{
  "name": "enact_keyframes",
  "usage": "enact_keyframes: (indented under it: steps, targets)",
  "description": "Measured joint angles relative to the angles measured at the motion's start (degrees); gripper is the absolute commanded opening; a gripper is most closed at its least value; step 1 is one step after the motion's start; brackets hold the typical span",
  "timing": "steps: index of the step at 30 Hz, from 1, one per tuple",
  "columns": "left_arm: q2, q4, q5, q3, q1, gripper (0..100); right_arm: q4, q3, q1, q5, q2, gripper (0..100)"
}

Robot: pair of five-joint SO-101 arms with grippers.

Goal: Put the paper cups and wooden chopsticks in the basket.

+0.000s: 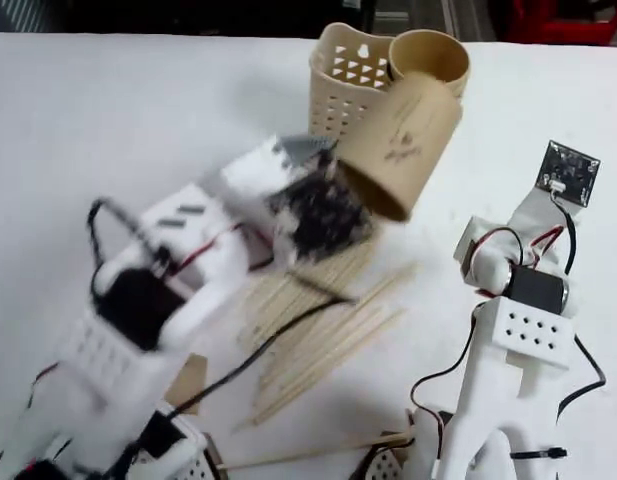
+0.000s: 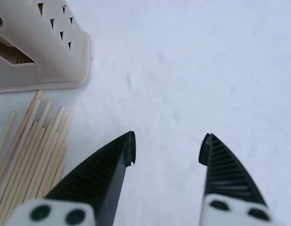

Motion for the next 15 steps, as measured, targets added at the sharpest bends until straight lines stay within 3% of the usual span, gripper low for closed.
enact_keyframes:
  steps: [15]
  targets:
    - [33.23, -6.42, 0.00, -26.02, -2.81, 2, 0.00, 0.00, 0.00, -0.18, 0.00, 22.3]
